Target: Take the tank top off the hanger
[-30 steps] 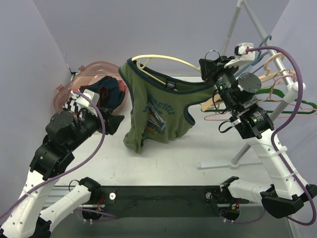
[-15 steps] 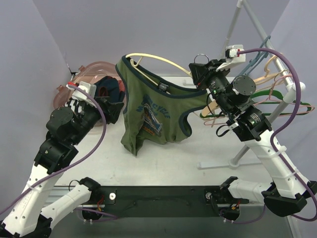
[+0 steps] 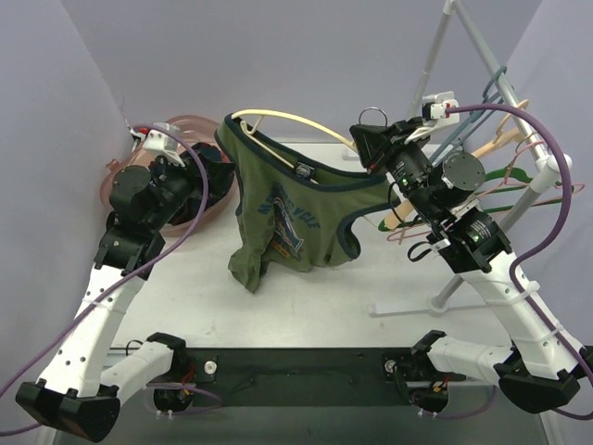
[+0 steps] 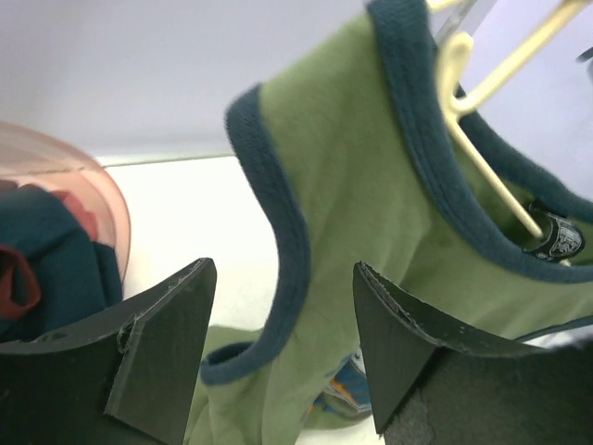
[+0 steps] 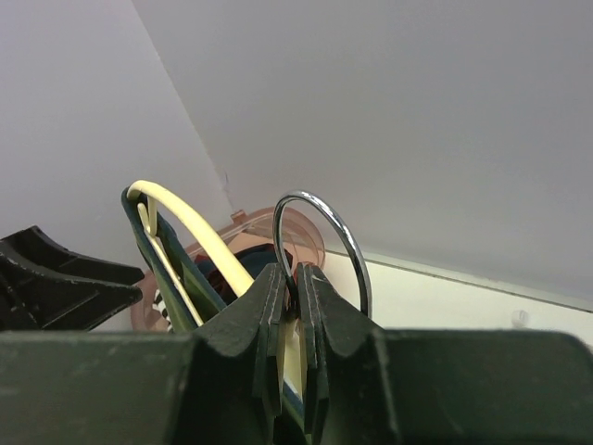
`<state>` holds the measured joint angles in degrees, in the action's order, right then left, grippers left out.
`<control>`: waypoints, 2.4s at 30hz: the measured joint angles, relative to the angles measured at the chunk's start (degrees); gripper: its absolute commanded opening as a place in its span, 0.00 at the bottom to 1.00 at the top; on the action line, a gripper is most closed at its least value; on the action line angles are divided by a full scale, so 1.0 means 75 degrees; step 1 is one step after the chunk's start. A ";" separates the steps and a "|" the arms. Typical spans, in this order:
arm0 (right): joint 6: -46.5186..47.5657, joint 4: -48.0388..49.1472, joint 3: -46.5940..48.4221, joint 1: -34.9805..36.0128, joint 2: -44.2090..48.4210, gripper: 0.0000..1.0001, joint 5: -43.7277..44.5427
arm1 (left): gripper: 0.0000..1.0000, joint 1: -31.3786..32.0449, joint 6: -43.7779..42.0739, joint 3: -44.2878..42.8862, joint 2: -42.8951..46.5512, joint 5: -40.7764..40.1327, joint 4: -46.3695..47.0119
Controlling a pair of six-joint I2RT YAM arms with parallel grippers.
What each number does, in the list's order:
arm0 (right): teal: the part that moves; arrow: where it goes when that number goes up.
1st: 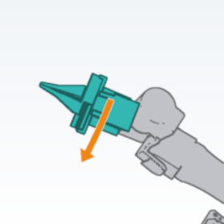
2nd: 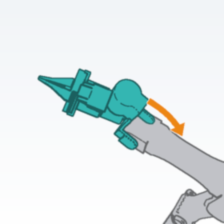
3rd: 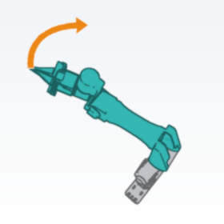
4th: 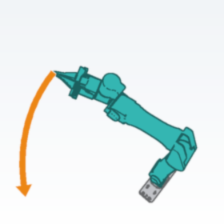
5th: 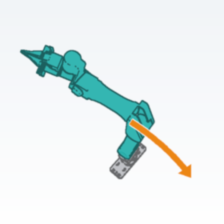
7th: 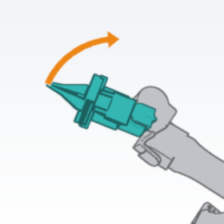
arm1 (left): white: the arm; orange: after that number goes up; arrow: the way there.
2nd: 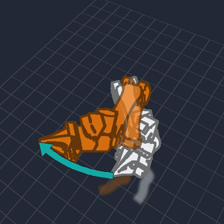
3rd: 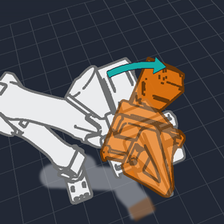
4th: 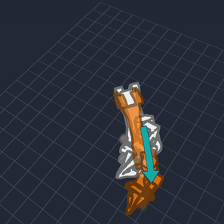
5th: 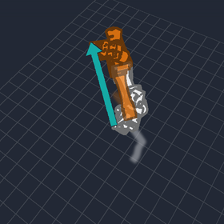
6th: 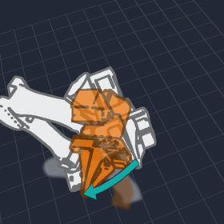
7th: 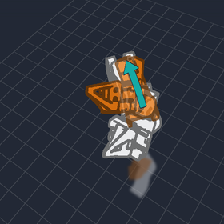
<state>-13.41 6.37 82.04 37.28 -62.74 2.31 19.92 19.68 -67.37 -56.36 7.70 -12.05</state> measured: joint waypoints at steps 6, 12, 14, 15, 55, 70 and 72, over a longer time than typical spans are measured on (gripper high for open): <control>0.0055 0.0160 -0.0035 0.0000 0.0067 0.00 -0.0187 | 0.71 -0.1023 0.0886 0.0720 0.0038 0.1591 0.1478; 0.0035 0.0233 -0.0044 0.0000 0.0079 0.00 -0.0411 | 0.64 -0.1084 0.1160 0.0927 0.0026 0.2559 0.2398; 0.0006 0.0239 -0.0044 0.0000 0.0079 0.00 -0.0460 | 0.53 -0.1087 0.1215 0.0930 -0.0006 0.2658 0.2614; -0.0009 0.0248 -0.0047 0.0000 0.0079 0.00 -0.0487 | 0.46 -0.1087 0.1253 0.0933 -0.0035 0.2690 0.2728; -0.2043 0.4418 -0.0583 -0.0918 -0.1276 0.00 -0.1172 | 0.00 -0.3115 0.2873 0.2879 0.0694 0.5056 0.2760; -0.2151 0.4293 0.0437 -0.0915 -0.1824 0.00 -0.1565 | 0.00 -0.2725 0.1370 0.2203 0.0697 0.4511 0.0300; -0.2060 0.4097 0.0431 -0.0915 -0.1597 0.00 -0.1670 | 0.00 -0.2716 0.1137 0.1486 0.0516 0.3946 -0.0303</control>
<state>-28.86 37.10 85.27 30.41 -74.72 -10.22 -0.45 28.21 -56.23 -52.49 37.30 -14.33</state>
